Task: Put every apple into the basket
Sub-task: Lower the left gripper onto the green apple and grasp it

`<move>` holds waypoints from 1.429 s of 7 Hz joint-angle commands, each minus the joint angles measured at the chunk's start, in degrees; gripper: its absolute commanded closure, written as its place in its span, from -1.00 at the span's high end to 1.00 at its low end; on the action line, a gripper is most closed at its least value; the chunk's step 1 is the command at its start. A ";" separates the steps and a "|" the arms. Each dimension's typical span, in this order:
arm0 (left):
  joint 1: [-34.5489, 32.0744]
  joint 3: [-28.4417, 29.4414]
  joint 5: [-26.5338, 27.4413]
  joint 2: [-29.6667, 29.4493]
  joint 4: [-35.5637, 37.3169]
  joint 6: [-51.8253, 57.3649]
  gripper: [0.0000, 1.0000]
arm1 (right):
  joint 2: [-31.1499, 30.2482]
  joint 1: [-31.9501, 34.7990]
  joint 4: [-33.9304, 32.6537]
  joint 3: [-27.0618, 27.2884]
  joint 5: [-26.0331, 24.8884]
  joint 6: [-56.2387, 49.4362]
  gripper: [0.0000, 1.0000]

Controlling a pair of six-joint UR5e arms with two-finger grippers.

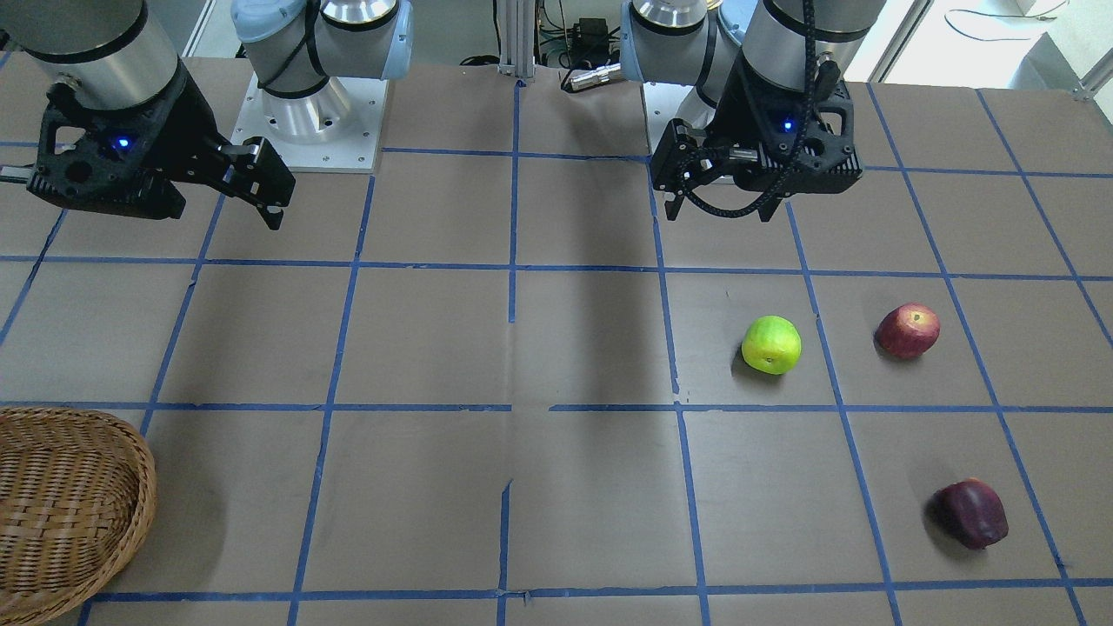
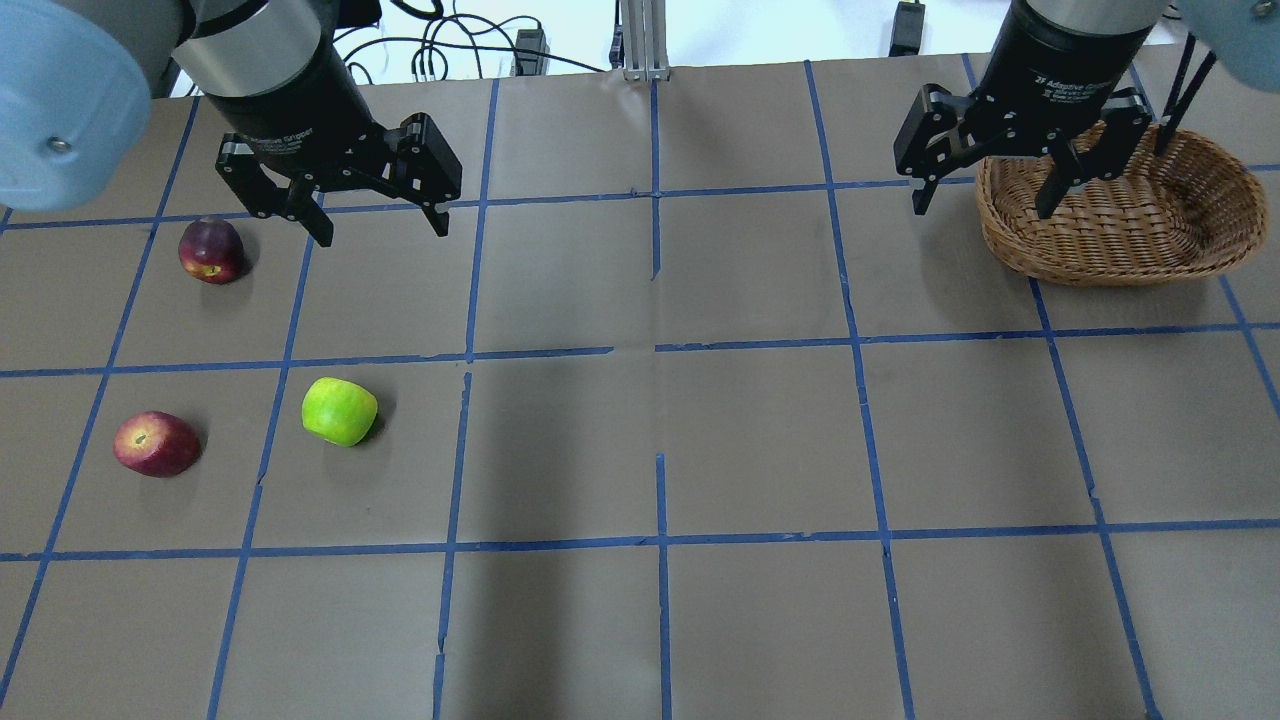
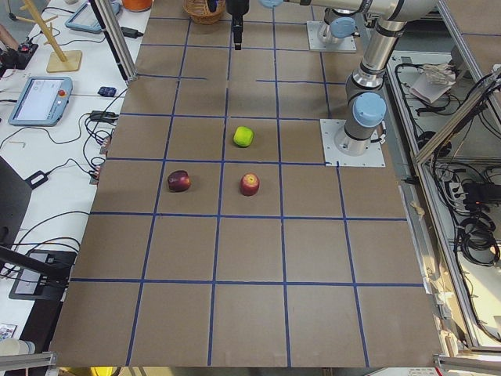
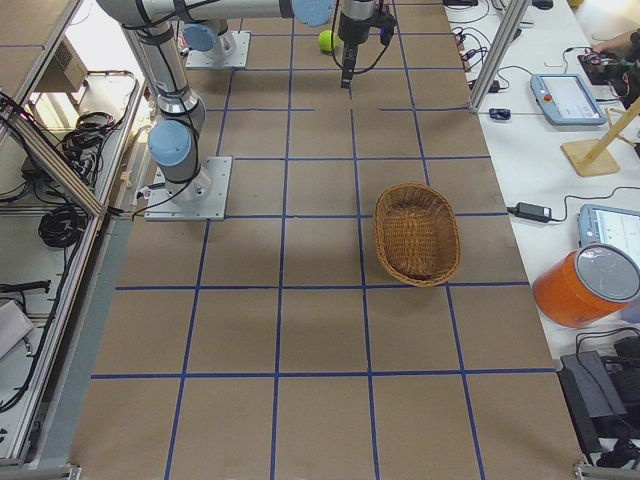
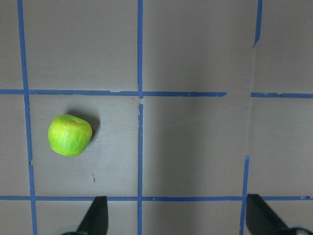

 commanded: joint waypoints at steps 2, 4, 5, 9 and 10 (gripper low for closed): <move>0.56 -0.09 -0.07 0.23 -0.28 0.47 1.00 | -0.47 0.05 -0.01 0.04 0.17 0.03 1.00; 0.82 -0.17 0.28 0.05 -0.45 0.65 1.00 | -0.47 0.14 -0.01 0.04 0.08 0.03 1.00; 1.43 -0.79 1.85 -1.17 -0.54 3.00 1.00 | -0.56 0.14 -0.01 0.04 0.08 0.03 1.00; 14.06 -18.22 4.24 -3.54 16.78 22.59 1.00 | -0.74 0.14 -0.10 0.04 0.35 0.04 1.00; 16.44 -23.59 4.24 -4.86 24.95 29.41 1.00 | -0.82 0.14 -0.01 0.04 0.43 0.03 1.00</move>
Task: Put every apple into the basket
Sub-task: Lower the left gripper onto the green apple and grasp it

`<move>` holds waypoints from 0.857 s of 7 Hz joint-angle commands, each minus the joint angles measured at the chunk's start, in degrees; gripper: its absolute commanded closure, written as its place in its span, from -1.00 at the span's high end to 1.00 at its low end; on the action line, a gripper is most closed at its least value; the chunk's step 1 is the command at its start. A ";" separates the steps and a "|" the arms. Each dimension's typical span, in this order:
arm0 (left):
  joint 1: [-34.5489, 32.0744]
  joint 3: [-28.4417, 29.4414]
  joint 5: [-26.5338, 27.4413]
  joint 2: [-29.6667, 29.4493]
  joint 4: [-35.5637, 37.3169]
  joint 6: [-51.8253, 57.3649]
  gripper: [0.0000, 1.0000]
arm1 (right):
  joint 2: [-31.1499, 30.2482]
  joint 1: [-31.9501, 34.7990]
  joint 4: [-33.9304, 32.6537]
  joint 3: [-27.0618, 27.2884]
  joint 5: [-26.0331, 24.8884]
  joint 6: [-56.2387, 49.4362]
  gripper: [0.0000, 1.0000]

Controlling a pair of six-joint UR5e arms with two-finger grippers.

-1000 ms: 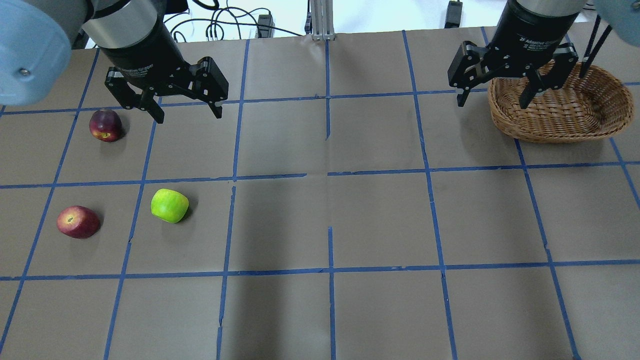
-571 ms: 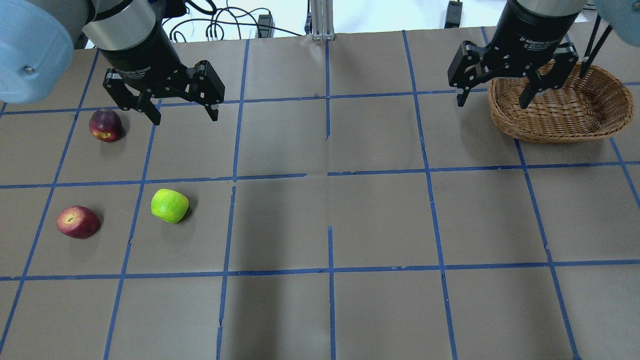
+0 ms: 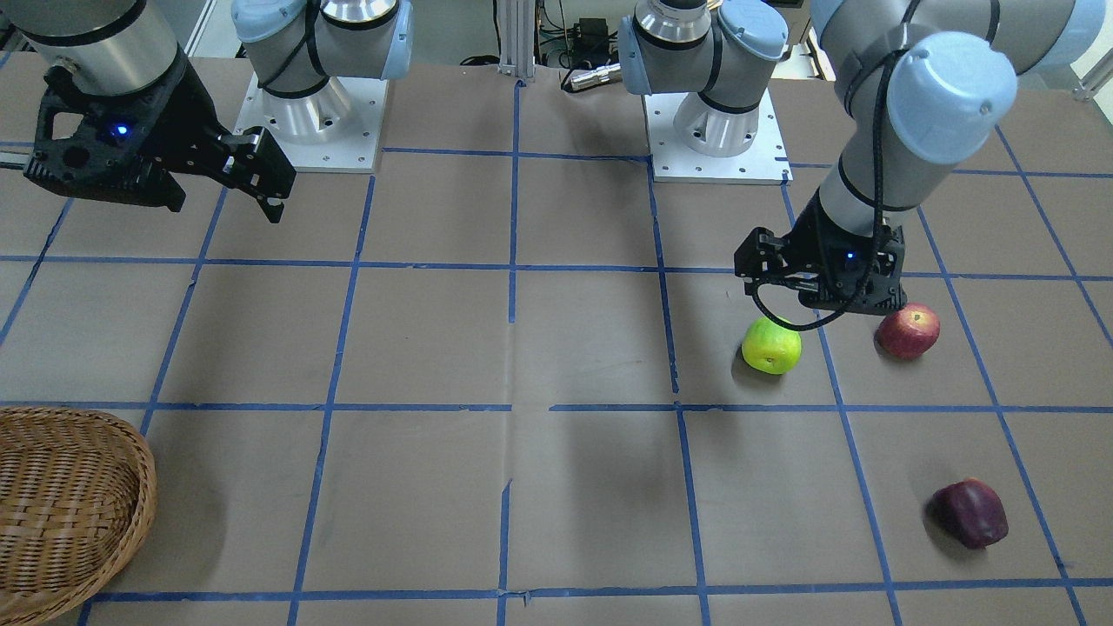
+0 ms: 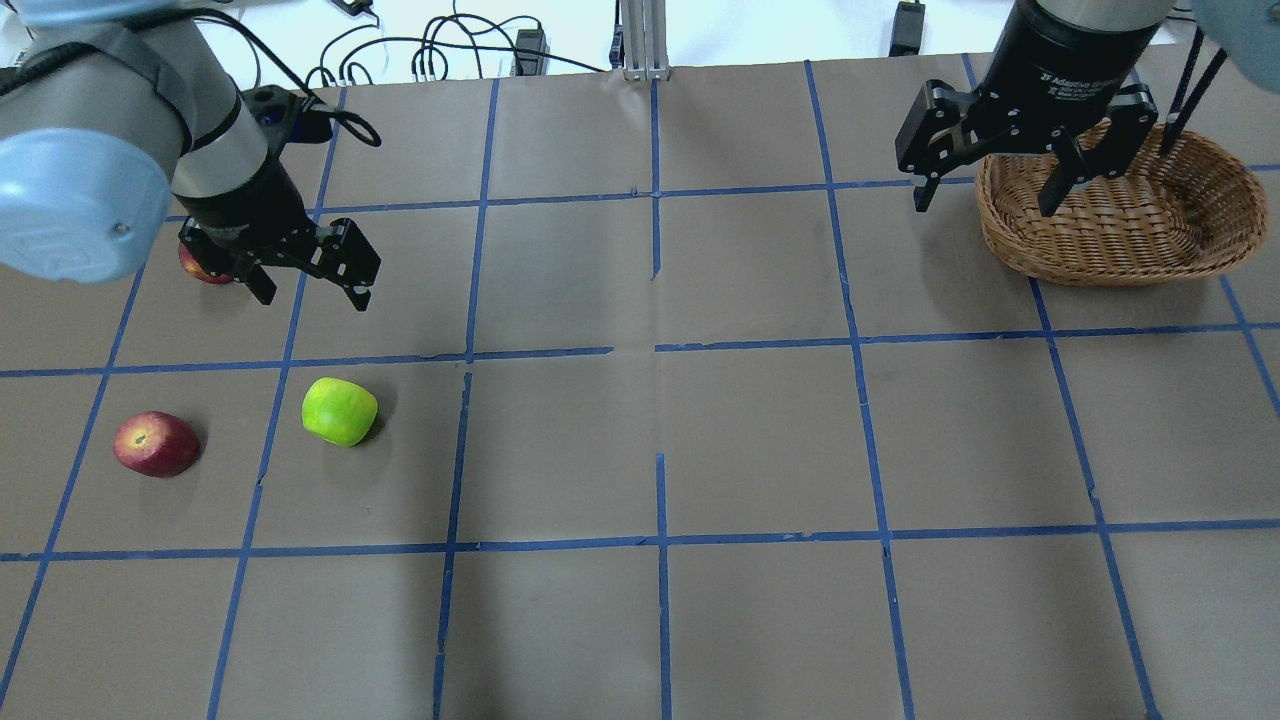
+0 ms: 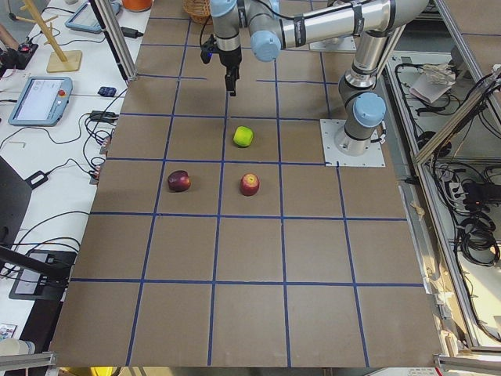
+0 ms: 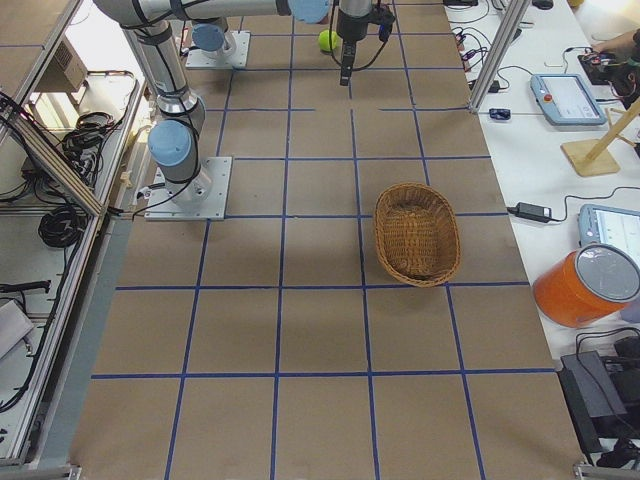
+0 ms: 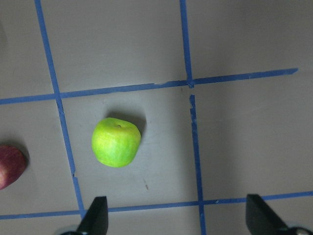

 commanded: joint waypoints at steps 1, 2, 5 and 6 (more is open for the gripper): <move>5.09 -10.64 0.05 -3.08 14.35 11.30 1.00 | -0.10 0.02 -0.02 0.00 -0.08 -0.10 1.00; 5.28 -13.37 0.05 -4.84 16.66 11.51 1.00 | -0.10 -0.07 0.07 0.00 -0.51 -0.18 1.00; 5.28 -15.16 2.87 -10.99 18.09 11.86 1.00 | -0.01 -0.24 -0.02 0.17 -0.61 -0.10 1.00; 5.28 -15.07 2.87 -12.05 19.48 11.95 0.83 | -0.10 -0.16 0.07 0.17 -0.69 -0.10 1.00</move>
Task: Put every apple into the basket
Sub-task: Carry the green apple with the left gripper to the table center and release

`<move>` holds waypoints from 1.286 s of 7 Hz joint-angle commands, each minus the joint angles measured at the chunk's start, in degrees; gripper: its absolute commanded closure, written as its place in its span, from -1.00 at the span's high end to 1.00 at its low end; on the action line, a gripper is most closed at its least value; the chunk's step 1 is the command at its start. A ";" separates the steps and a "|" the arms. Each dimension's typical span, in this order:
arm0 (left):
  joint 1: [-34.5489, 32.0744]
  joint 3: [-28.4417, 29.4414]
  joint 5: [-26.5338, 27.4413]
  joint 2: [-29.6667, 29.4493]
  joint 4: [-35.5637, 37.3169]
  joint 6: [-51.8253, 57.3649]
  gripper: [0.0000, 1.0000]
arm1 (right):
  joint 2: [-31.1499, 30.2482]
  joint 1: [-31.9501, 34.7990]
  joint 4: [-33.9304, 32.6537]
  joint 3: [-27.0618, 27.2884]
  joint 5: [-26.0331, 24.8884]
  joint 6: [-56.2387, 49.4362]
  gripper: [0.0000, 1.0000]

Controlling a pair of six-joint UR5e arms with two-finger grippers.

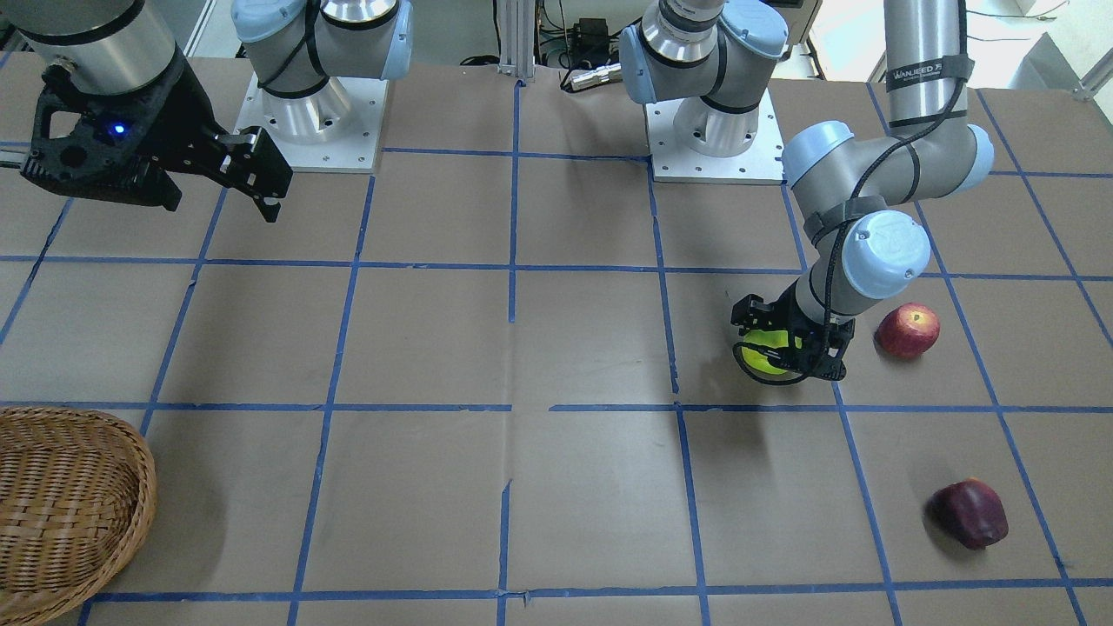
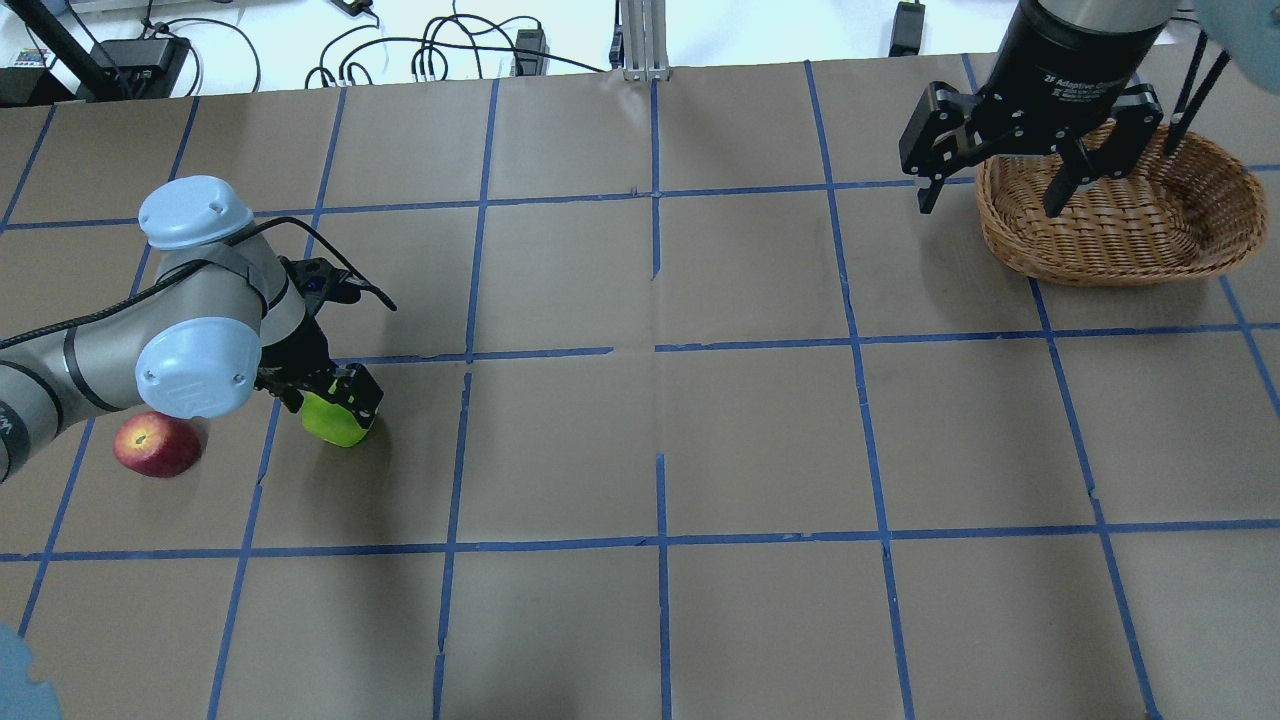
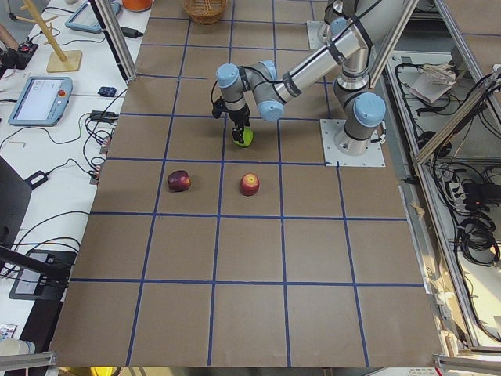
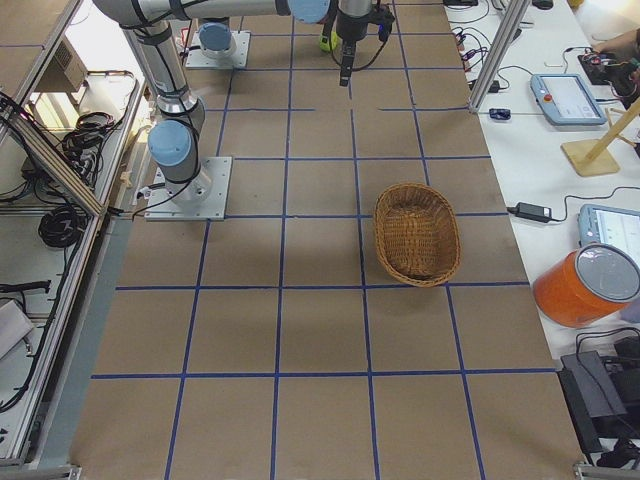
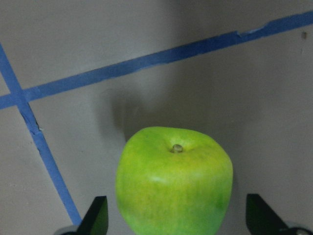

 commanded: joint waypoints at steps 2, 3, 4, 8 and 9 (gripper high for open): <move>-0.33 0.81 -0.25 -1.82 1.82 -2.74 0.00 | -0.03 -0.02 0.04 0.04 -0.14 0.01 1.00; -1.02 3.43 -1.47 -1.55 1.38 -9.46 0.00 | -0.03 -0.02 0.04 0.04 -0.06 0.01 1.00; -3.56 8.16 -3.49 -1.90 -1.49 -17.28 -0.01 | -0.03 -0.02 0.04 0.04 -0.14 0.01 1.00; -29.54 14.97 -10.34 -7.77 8.35 -53.65 -0.01 | -0.03 -0.11 0.04 0.04 -0.15 -0.16 1.00; -33.51 15.23 -10.54 -11.19 14.85 -59.40 0.00 | -0.03 -0.11 0.04 0.04 -0.15 -0.42 1.00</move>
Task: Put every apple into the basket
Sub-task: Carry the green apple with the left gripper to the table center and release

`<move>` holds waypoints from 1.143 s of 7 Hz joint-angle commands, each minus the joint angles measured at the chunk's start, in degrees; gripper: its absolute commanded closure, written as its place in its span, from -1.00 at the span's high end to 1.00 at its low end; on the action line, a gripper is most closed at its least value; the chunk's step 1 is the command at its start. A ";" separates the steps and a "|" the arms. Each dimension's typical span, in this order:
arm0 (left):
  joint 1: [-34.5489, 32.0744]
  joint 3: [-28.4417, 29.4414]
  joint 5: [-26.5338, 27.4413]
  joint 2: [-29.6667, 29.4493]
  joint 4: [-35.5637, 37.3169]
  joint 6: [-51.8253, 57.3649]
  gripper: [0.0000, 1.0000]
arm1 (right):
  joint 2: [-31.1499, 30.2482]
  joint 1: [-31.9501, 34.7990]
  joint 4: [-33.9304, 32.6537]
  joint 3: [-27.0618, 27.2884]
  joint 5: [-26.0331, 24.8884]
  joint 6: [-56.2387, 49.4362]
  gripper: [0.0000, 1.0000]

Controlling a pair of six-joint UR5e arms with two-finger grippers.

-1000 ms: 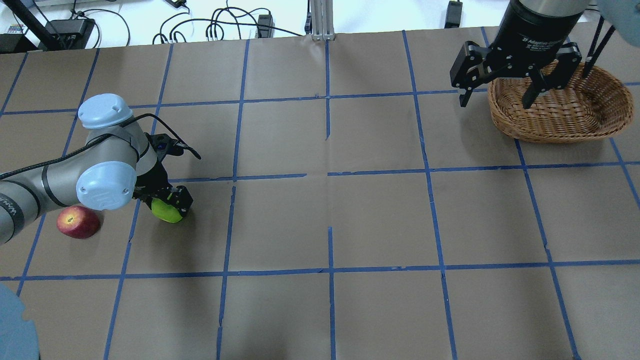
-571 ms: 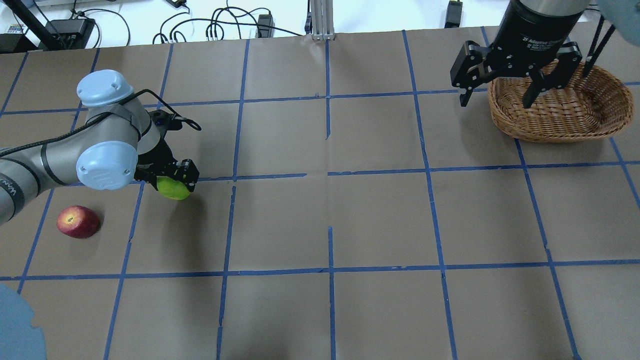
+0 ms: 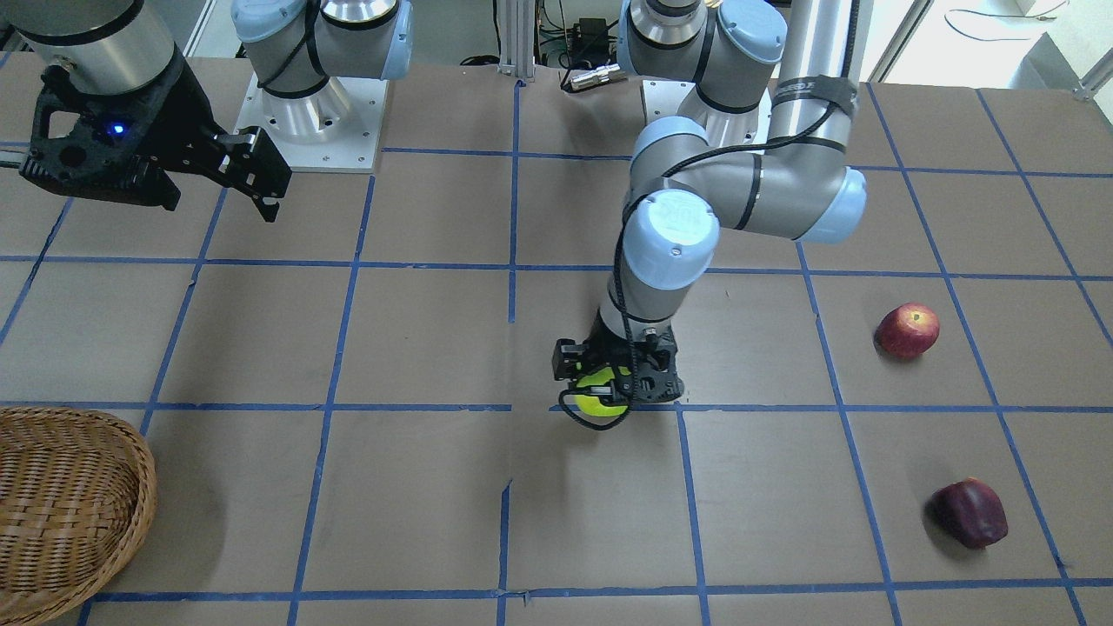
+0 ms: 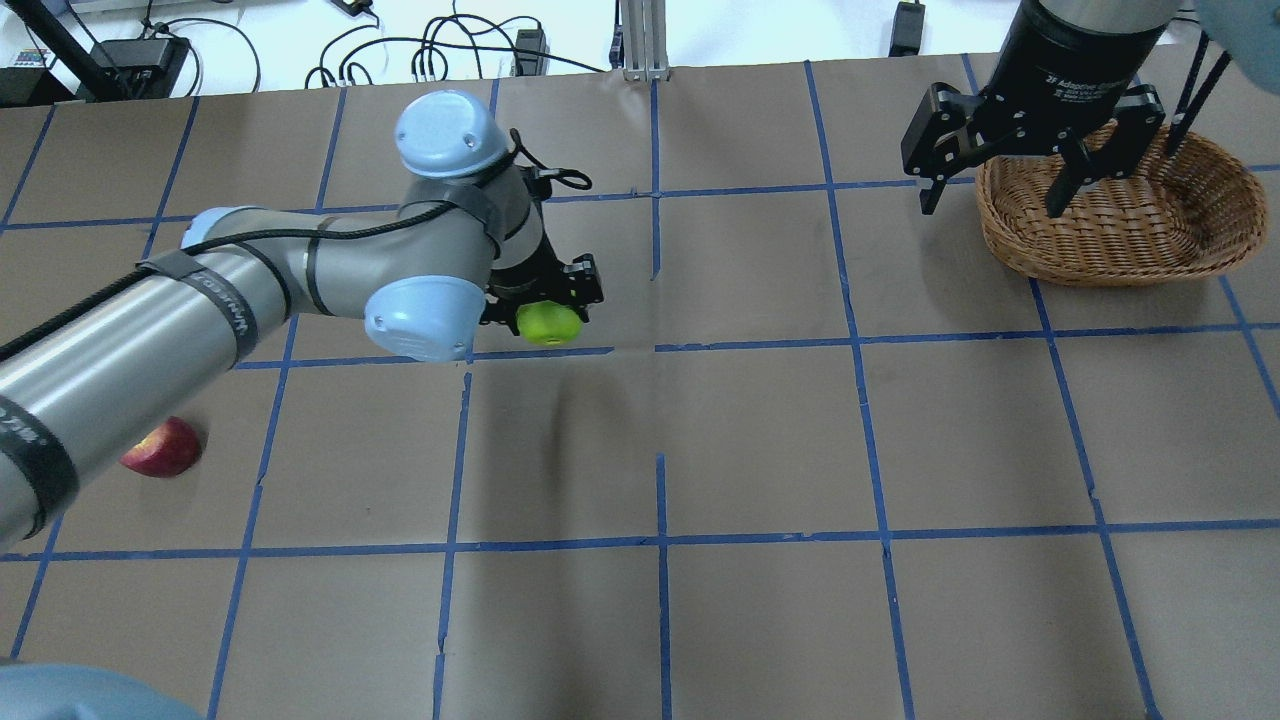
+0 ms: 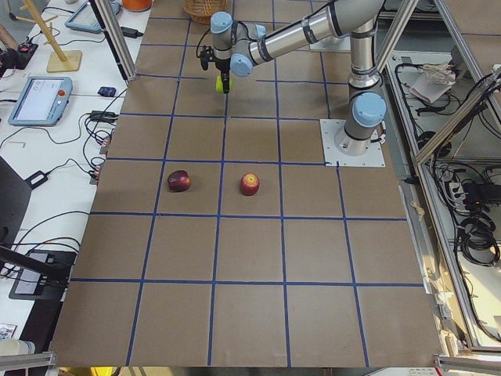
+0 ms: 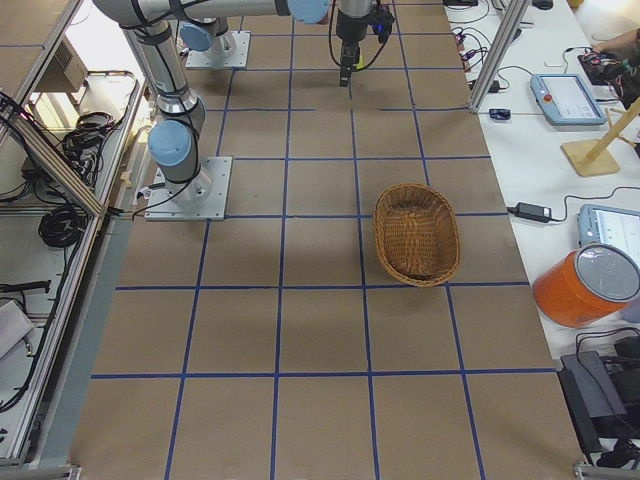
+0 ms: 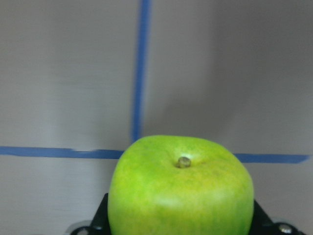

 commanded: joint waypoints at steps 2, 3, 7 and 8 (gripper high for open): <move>-8.23 0.53 -0.76 -8.06 11.13 -13.39 0.55 | 0.44 -0.47 -0.35 0.00 0.08 -0.15 1.00; -7.71 0.71 -0.85 -7.90 10.70 -12.26 1.00 | 0.44 -0.47 -0.44 0.00 0.17 -0.15 1.00; 4.73 12.61 -5.77 0.25 -12.64 -10.42 1.00 | 7.81 -0.39 -6.82 -0.09 0.70 -0.24 1.00; 11.30 14.58 -5.25 1.58 -19.47 2.13 1.00 | 10.08 0.48 -8.51 -0.52 1.22 0.37 1.00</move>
